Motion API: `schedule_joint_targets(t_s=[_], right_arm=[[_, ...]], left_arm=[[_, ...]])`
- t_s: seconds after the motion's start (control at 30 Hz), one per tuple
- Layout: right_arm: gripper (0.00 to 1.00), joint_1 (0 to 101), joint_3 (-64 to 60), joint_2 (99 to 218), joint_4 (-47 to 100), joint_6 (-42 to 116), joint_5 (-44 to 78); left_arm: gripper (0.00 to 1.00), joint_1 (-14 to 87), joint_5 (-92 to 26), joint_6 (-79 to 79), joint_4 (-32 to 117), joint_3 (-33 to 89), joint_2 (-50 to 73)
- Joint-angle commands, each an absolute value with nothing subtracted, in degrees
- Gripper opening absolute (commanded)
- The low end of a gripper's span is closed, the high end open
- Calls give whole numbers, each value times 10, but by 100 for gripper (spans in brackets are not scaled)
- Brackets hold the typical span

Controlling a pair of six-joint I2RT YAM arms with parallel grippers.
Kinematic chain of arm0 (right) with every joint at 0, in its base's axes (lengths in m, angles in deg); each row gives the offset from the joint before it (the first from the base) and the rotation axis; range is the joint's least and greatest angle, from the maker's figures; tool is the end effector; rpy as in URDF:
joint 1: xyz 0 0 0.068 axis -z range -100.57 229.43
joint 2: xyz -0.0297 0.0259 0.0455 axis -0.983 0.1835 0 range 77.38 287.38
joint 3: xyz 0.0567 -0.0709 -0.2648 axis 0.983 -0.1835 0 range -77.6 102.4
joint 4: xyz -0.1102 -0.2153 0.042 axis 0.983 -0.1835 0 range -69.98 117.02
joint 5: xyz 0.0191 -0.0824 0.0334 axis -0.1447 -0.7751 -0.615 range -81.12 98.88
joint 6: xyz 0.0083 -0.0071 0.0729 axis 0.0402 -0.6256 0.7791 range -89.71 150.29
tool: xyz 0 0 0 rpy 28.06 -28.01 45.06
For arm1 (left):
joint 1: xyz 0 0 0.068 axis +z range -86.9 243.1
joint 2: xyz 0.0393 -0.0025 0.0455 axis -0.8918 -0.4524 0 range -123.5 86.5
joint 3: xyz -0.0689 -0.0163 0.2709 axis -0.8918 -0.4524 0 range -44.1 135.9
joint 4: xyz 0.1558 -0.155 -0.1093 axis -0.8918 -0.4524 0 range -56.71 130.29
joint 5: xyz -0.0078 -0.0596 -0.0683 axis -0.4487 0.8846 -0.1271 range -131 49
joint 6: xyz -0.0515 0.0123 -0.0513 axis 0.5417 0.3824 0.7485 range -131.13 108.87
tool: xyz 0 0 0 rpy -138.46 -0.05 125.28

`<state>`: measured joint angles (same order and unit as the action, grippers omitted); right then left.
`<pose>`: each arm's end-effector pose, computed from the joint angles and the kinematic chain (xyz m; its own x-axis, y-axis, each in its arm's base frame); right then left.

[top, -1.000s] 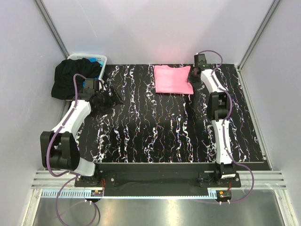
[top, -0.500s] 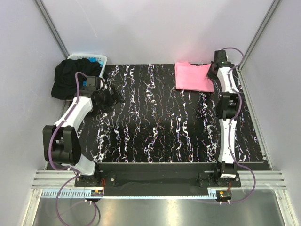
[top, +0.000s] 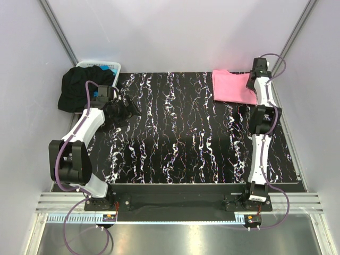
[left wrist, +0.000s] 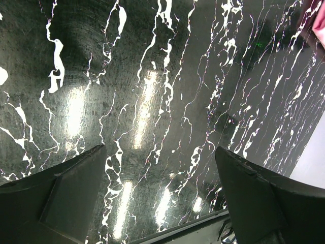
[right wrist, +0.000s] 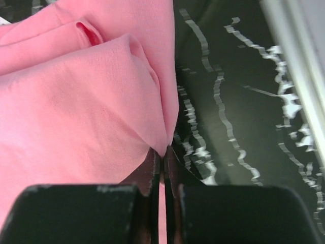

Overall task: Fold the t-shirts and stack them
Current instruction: Neatly place the folded tshirt to the corner

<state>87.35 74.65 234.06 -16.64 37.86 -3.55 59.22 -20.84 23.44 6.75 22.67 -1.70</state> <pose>0.5832 -0.0944 0.1633 -0.6943 0.2265 -0.6831 0.3717 0.9257 -0.0708 0.3190 -0.0429 0.2494 -0.8208 -0.4782 -0.3124 -0.2487 0.7916 -0.5582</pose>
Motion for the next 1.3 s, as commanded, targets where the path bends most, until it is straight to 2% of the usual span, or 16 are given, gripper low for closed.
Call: schedule_joint_targets(t_s=[0.0, 0.57, 0.77, 0.93, 1.27], right_arm=[[0, 902, 770, 2346, -139, 355, -81], [0, 964, 767, 2362, -77, 349, -68], [37, 965, 773, 2360, -82, 360, -43], [43, 965, 800, 2332, -92, 355, -47], [45, 959, 782, 2266, -130, 388, 40]], left_arm=[[94, 595, -206, 238, 72, 256, -15], [95, 586, -203, 251, 71, 276, -39], [96, 570, -204, 240, 75, 287, -38], [96, 557, -200, 238, 86, 282, -34], [96, 552, -208, 246, 101, 241, -4]])
